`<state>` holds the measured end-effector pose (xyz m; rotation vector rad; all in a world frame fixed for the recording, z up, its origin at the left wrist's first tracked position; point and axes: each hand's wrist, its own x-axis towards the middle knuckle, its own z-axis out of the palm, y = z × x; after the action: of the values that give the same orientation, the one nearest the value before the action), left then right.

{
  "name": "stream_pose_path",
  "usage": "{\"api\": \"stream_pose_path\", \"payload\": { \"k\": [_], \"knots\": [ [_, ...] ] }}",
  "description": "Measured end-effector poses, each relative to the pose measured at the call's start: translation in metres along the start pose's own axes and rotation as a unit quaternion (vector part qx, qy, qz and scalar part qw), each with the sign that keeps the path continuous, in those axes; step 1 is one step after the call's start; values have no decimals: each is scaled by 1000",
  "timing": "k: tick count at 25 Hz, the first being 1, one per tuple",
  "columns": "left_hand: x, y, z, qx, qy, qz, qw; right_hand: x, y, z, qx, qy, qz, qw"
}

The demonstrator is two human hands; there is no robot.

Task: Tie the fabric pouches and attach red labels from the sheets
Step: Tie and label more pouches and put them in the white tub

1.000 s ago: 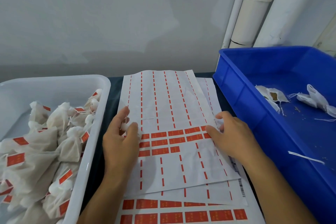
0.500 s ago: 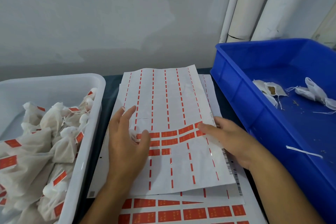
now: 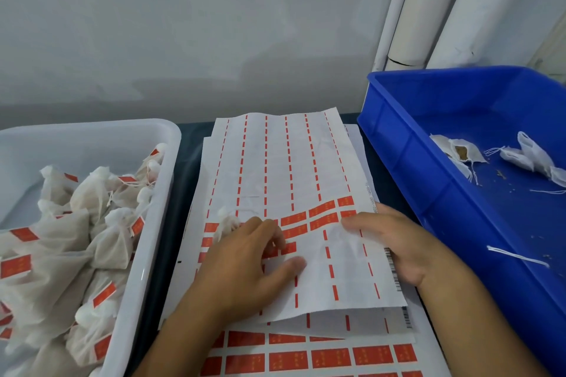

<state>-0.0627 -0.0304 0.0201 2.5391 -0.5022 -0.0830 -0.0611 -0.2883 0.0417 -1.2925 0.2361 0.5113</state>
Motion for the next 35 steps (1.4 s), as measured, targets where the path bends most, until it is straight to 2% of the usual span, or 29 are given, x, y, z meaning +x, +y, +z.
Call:
{"api": "stream_pose_path", "payload": {
  "k": [4,7,12,16,20,21,23,24,26,32,35],
  "knots": [
    [3,-1,7,-18,26,-16,999,2,5,6,99,-13,31,995],
    [5,1,12,-28,46,-27,998,3,6,9,92,-16,40,995],
    [2,2,14,-25,36,-21,999,0,5,10,106,-29,30,993],
    [1,7,15,-67,35,-22,997,1,0,13,204,-51,-27,977],
    [3,14,17,-99,69,-31,992,3,11,25,331,-41,2,943],
    [4,15,18,-105,77,-33,991,3,17,28,308,-17,-13,951],
    [5,15,21,-122,88,-41,988,2,26,33,155,8,-42,987],
    [5,15,22,-130,91,-48,986,2,29,36,76,9,-55,996],
    [6,13,23,-141,99,-59,983,3,32,37,-12,-3,-65,998],
    [8,13,24,-158,120,-91,976,-17,16,36,-151,-84,-35,984],
    [9,14,24,-163,133,-104,972,-18,18,51,-132,-61,-52,988]
  ]
}}
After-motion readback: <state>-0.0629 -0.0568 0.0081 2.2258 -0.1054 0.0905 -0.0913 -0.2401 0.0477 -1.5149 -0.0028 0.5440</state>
